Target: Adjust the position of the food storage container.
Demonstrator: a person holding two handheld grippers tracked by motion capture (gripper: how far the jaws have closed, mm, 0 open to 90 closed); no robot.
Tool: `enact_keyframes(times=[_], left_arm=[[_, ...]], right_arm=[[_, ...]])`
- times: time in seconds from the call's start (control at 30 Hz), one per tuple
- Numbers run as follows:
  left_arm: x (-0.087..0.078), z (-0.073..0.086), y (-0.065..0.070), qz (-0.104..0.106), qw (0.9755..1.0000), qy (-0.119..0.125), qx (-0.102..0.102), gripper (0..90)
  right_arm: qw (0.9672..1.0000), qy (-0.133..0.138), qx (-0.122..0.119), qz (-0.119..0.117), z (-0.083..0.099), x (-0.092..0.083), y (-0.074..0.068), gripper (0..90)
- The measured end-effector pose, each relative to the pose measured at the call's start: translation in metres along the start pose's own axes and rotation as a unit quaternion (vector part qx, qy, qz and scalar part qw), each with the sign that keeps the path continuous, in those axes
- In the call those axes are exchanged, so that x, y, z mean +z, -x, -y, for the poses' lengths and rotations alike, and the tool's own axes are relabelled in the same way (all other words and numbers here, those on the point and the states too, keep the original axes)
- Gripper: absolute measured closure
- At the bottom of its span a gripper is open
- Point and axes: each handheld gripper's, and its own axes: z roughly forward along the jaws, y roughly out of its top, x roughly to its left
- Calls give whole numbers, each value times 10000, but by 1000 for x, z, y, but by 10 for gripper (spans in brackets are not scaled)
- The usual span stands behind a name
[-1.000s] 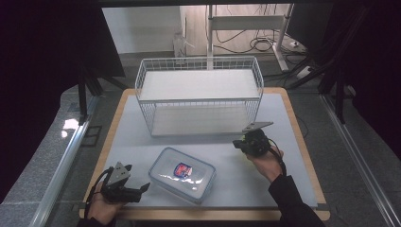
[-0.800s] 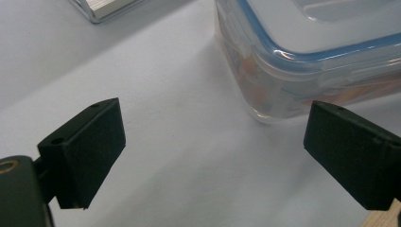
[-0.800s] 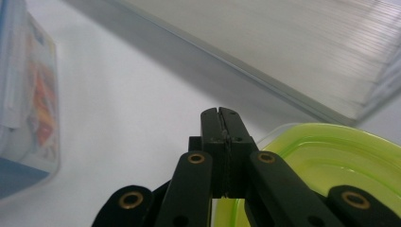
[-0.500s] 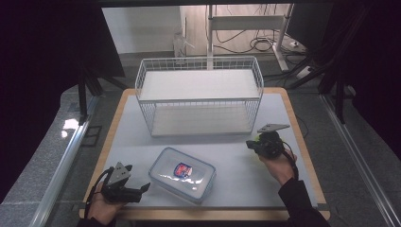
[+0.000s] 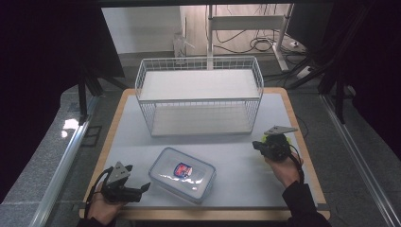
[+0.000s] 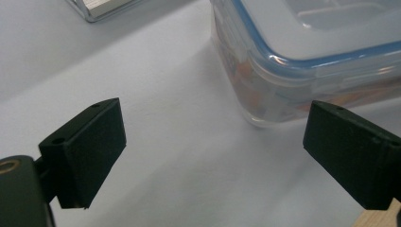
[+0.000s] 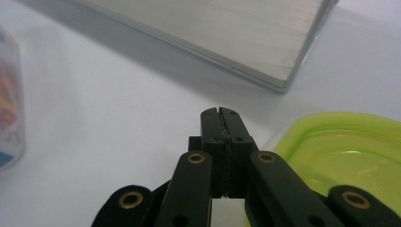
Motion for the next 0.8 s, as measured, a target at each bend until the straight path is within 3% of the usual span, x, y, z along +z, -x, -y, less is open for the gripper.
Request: enact_keyframes(times=[0.13,0.3,0.43,0.63,0.77,0.8], left_arm=[[-1,0,-1,43,10000,-22,-34,69],[-2,0,1,10,10000,-58,14,169],[-4,1,-2,235,9996,42,-175,338],[-4,0,-8,309,9988,65,-362,554],[0,-3,-10,378,9984,-26,-410,743],[3,-5,-10,431,9982,-70,-406,793]], right_arm=[[9998,59,-128,-121,2,-4,-13,891],[9991,59,-256,-337,8,-7,-32,887],[9981,92,-331,-516,13,-9,-45,887],[9959,43,-456,-786,21,-11,-68,887],[9942,29,-530,-939,25,-13,-80,888],[9927,34,-541,-1079,29,-13,-89,891]])
